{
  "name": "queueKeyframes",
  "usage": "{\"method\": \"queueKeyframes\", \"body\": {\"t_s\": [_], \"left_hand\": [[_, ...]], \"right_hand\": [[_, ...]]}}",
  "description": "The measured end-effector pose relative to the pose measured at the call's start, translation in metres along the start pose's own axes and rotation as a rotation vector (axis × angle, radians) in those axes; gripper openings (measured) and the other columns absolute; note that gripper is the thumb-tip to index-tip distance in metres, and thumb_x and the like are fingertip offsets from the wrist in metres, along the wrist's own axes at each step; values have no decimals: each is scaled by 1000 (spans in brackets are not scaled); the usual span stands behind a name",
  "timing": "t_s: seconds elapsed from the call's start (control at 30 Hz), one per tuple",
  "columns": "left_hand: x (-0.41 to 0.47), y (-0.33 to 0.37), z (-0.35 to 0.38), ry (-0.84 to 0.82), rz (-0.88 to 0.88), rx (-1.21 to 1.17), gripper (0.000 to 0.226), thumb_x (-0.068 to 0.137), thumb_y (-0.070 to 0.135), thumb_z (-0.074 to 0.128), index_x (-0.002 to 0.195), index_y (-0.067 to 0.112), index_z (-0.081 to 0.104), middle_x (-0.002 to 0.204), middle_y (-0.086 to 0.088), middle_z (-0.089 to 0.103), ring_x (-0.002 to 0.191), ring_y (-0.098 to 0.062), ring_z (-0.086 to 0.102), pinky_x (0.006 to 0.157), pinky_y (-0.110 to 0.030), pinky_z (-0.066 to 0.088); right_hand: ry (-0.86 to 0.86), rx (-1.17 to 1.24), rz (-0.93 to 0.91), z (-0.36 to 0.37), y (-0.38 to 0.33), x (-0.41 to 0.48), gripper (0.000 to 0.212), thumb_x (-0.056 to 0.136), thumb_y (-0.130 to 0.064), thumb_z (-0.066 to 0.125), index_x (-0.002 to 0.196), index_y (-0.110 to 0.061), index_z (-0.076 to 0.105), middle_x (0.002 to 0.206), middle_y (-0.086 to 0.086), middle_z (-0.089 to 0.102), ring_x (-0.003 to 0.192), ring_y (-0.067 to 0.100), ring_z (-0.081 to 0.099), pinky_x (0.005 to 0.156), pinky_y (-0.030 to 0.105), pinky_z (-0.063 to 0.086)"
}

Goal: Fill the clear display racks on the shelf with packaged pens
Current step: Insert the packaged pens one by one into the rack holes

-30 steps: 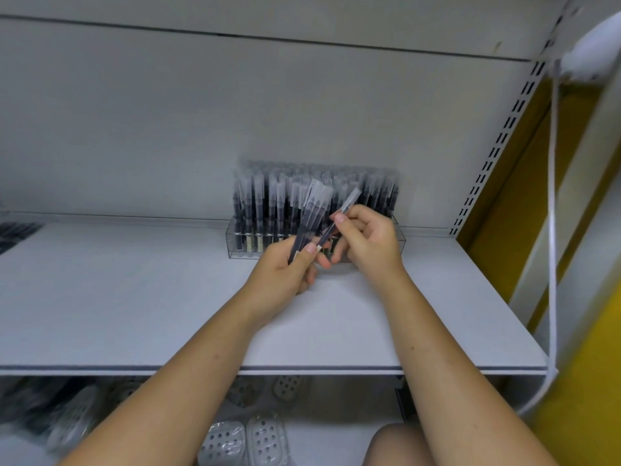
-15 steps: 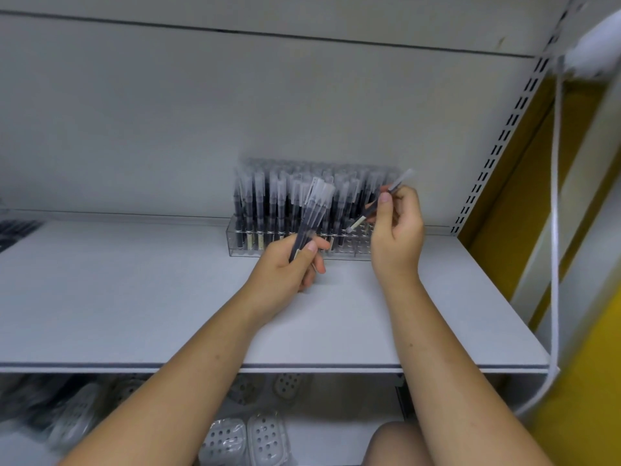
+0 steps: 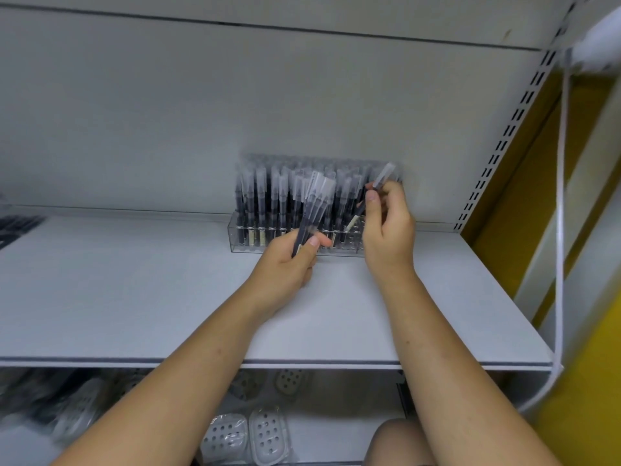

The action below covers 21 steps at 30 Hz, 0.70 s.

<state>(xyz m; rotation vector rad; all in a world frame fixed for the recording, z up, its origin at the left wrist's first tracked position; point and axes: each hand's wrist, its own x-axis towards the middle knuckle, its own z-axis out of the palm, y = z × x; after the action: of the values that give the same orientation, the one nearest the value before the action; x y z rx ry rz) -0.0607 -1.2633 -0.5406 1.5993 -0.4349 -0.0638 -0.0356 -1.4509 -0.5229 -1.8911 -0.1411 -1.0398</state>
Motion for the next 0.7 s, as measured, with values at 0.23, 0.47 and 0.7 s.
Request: {"method": "queueKeyframes", "body": {"t_s": [0.23,0.47,0.7], "left_hand": [[0,1,1,-3,12,1,27,112,27,45,110,14,69,63,10,37,53,-12,31,50,-24,30],[0,1,1,-9,19,2,28,112,27,45,112,14,69,64,10,37,54,-13,31,51,-25,29],[1,-1,1,-10,22,-24,27,112,25,45,112,13,69,62,12,38,53,-13,30,51,-26,28]], "right_hand": [[-86,-135,-34,7,6,0,19,104,-34,55,107,-16,62,84,-8,62,76,17,59,69,41,53],[-92,-175,-47,9,9,2,23,101,-38,55,103,-16,63,82,-3,62,79,23,59,70,47,52],[-128,-208,-50,9,4,-3,14,98,-31,61,95,-18,63,76,-16,55,82,22,57,78,53,52]]}}
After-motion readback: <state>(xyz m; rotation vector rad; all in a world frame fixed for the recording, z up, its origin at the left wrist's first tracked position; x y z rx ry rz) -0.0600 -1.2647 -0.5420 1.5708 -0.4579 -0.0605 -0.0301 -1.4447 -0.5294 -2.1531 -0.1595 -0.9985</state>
